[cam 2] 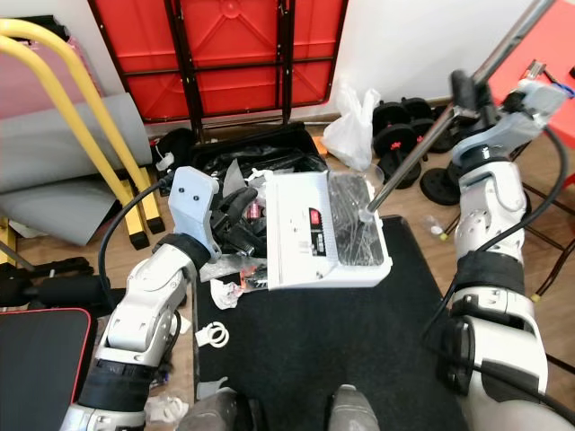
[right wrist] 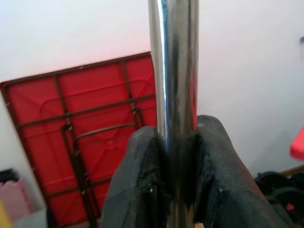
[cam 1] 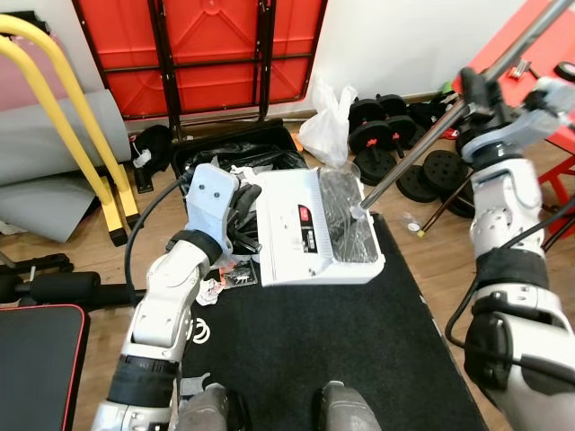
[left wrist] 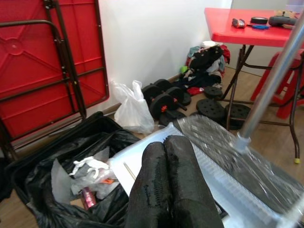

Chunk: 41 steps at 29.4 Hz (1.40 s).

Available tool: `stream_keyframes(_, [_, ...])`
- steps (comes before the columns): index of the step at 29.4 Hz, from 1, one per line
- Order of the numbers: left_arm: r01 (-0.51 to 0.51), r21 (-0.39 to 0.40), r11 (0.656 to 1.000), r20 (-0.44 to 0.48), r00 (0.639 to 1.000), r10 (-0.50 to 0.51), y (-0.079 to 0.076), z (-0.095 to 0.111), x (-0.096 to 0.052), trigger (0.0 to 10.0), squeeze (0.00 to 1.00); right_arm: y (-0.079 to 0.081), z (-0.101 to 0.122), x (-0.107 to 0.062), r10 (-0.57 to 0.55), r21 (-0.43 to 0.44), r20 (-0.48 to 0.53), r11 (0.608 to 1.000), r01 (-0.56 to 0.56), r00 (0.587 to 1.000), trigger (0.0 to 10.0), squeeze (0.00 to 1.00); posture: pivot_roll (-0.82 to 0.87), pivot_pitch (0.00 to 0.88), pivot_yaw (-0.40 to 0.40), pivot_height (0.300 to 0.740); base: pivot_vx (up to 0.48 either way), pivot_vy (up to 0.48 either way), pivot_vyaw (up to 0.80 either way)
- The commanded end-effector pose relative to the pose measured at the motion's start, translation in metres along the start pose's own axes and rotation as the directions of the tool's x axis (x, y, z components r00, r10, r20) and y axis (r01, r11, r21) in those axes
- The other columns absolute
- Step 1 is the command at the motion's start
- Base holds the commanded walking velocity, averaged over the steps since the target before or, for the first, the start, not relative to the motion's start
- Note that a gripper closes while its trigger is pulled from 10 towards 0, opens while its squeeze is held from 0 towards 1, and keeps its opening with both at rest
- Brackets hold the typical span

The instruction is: Sweep floor

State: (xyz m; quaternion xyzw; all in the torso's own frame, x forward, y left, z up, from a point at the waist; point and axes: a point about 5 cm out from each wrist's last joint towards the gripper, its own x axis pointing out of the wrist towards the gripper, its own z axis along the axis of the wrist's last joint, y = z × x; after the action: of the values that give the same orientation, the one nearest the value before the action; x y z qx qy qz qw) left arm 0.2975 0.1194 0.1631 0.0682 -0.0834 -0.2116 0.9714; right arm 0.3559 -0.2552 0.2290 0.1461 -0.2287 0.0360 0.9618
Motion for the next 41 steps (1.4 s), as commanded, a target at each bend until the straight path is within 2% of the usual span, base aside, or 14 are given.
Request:
stream_keyframes(1, [-0.03, 0.004, 1.0, -0.008, 1.0, 0.03, 0.001, -0.002, -0.005, 10.0, 0.0, 0.001, 0.012, -0.008, -0.008, 0.012, 0.049, 1.0, 0.007, 0.999, 10.0, 0.0, -0.16, 0.056, -0.126, 0.74, 0.0, 0.0, 0.0])
stream_keyframes(2, [-0.03, 0.004, 1.0, -0.008, 1.0, 0.03, 0.001, -0.002, -0.005, 10.0, 0.0, 0.001, 0.012, -0.008, -0.008, 0.012, 0.049, 1.0, 0.007, 0.999, 10.0, 0.0, -0.16, 0.056, -0.126, 0.74, 0.0, 0.0, 0.0])
stream_keyframes(5, [-0.064, 0.005, 0.998, -0.016, 0.998, 0.064, 0.009, -0.003, -0.01, 10.0, 0.0, 0.001, 0.008, -0.029, -0.024, 0.008, 0.026, 1.0, 0.024, 0.999, 10.0, 0.0, -0.16, 0.059, -0.125, 0.74, 0.0, 0.0, 0.0])
stream_keyframes(7, [-0.074, 0.007, 0.997, -0.017, 0.997, 0.074, 0.012, -0.004, -0.011, 10.0, 0.0, 0.002, 0.008, -0.036, -0.037, 0.011, 0.023, 0.999, 0.036, 0.999, 10.0, 0.0, -0.16, 0.06, -0.123, 0.74, 0.0, 0.0, 0.0])
stream_keyframes(13, [-0.075, 0.002, 0.997, -0.004, 0.997, 0.075, 0.013, 0.0, -0.007, 10.0, 0.0, -0.001, 0.01, -0.047, -0.078, 0.02, 0.028, 0.997, 0.077, 0.997, 10.0, 0.0, -0.17, 0.059, -0.114, 0.74, 0.0, 0.0, 0.0])
stream_keyframes(14, [-0.047, -0.002, 0.999, 0.006, 0.999, 0.047, 0.009, 0.002, -0.004, 10.0, 0.0, -0.002, 0.01, -0.048, -0.086, 0.018, 0.024, 0.996, 0.086, 0.996, 10.0, 0.0, -0.17, 0.06, -0.109, 0.74, 0.371, 0.0, 0.0])
stream_keyframes(20, [-0.018, 0.002, 1.0, 0.007, 1.0, 0.018, 0.003, 0.002, -0.003, 10.0, 0.0, -0.004, 0.009, -0.048, -0.14, 0.022, -0.007, 0.99, 0.14, 0.99, 10.0, 0.0, -0.18, 0.062, -0.11, 0.74, 0.438, 0.0, -0.13])
stream_keyframes(24, [-0.016, -0.001, 1.0, 0.007, 1.0, 0.016, 0.002, 0.002, -0.003, 10.0, 0.0, -0.002, 0.009, -0.049, -0.148, 0.032, -0.025, 0.988, 0.148, 0.989, 10.0, 0.0, -0.18, 0.062, -0.11, 0.74, 0.463, 0.0, -0.71])
stream_keyframes(35, [-0.016, -0.005, 1.0, 0.011, 1.0, 0.016, 0.002, 0.002, -0.003, 10.0, 0.0, 0.003, 0.009, -0.051, -0.157, 0.024, -0.05, 0.987, 0.159, 0.986, 10.0, 0.0, -0.17, 0.06, -0.115, 0.74, 0.428, 0.0, 0.0])
stream_keyframes(41, [-0.019, -0.02, 1.0, 0.014, 1.0, 0.02, 0.0, 0.002, -0.003, 10.0, 0.0, 0.004, 0.009, -0.051, -0.154, 0.03, -0.062, 0.987, 0.156, 0.986, 10.0, 0.0, -0.17, 0.057, -0.117, 0.74, 0.045, 0.0, 0.0])
